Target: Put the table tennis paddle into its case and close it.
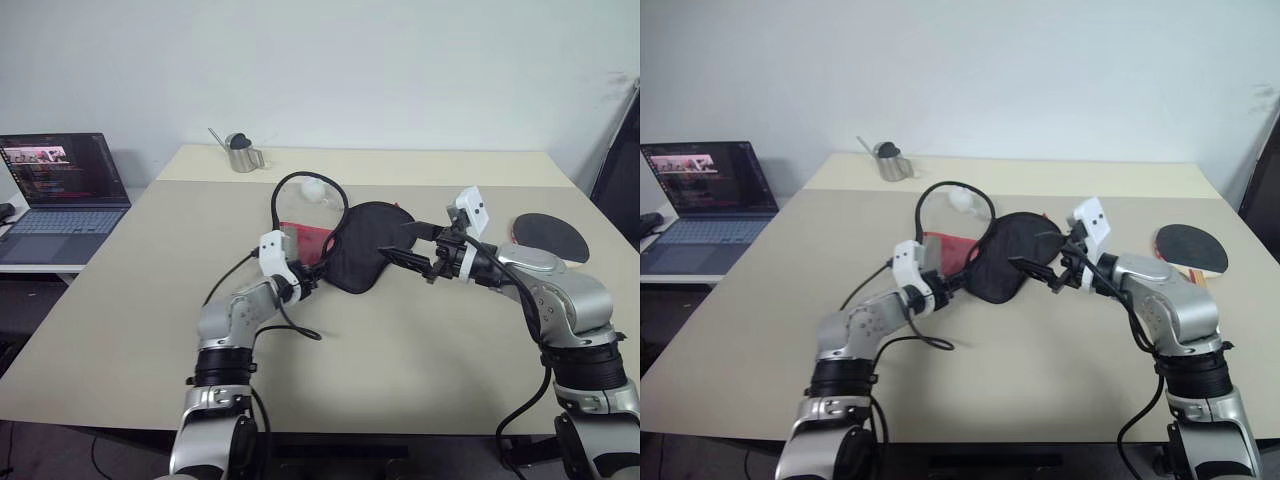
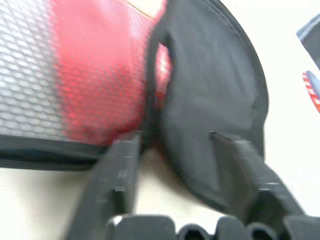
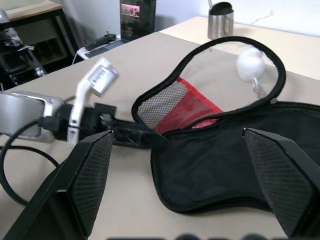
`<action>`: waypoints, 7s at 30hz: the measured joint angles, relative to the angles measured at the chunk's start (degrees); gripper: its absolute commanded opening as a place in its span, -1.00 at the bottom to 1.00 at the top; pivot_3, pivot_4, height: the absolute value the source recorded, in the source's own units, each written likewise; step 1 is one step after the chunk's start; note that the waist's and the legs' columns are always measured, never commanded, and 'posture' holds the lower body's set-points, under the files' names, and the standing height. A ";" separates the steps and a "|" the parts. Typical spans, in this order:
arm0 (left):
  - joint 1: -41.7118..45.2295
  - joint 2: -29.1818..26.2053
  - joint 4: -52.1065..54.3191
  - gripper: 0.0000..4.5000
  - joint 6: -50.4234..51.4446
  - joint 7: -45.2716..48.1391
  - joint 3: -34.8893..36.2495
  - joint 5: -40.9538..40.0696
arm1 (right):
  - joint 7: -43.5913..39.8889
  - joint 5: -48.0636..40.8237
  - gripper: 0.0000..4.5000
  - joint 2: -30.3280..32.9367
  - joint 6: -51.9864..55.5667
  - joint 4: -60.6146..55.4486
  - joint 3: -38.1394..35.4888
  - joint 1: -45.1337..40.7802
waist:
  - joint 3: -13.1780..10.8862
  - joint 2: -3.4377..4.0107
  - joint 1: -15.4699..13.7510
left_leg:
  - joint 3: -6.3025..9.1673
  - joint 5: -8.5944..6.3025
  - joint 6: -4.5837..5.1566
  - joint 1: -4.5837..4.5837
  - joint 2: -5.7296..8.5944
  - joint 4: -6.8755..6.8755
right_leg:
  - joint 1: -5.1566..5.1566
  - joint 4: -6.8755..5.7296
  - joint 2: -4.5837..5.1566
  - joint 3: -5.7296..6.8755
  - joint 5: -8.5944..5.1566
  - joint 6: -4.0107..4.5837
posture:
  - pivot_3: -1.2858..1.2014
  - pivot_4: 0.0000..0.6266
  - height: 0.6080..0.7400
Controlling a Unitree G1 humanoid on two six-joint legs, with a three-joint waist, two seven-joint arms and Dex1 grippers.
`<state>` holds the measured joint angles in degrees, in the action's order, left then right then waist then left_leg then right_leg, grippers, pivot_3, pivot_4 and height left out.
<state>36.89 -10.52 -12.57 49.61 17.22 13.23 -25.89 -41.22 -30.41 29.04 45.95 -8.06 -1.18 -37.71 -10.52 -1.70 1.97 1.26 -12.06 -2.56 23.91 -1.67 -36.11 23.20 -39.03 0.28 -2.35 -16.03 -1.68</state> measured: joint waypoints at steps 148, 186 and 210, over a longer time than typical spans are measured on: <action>-7.77 -32.27 23.97 0.45 -16.04 43.58 -8.42 -11.81 | 12.01 21.60 0.03 -3.39 6.58 35.27 4.17 -11.06 | -0.02 0.02 0.89 | -0.15 0.10 -0.11 0.03 -0.13 0.06 | 0.10 0.04 -0.14 -0.07 0.05 0.15 | 0.03 -0.52 1.00; 1.38 -20.38 25.55 0.45 -15.04 34.77 -17.93 -7.94 | 28.82 26.48 0.98 8.45 -25.76 68.69 -10.98 -15.75 | -0.05 0.07 1.03 | -0.40 0.11 -0.11 -0.04 -0.05 0.01 | 0.06 0.04 -0.11 -0.32 0.09 0.11 | 0.03 -0.52 1.00; 2.41 -19.63 24.27 0.45 -15.11 37.17 -18.51 -6.67 | 29.43 25.64 -0.33 8.14 -23.67 76.86 -11.47 -18.07 | -0.04 0.07 1.19 | -0.35 0.12 -0.11 -0.08 -0.05 -0.01 | -0.01 0.03 -0.11 -0.29 0.09 0.11 | 0.03 -0.52 1.00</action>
<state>39.30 -30.15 11.69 34.50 54.39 -5.28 -32.55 -11.79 -4.77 37.18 22.28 68.81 -12.64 -55.78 -10.56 -1.63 3.17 0.91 -11.95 -2.67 23.83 -1.72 -36.12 23.19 -39.01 0.17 -2.64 -15.94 -1.58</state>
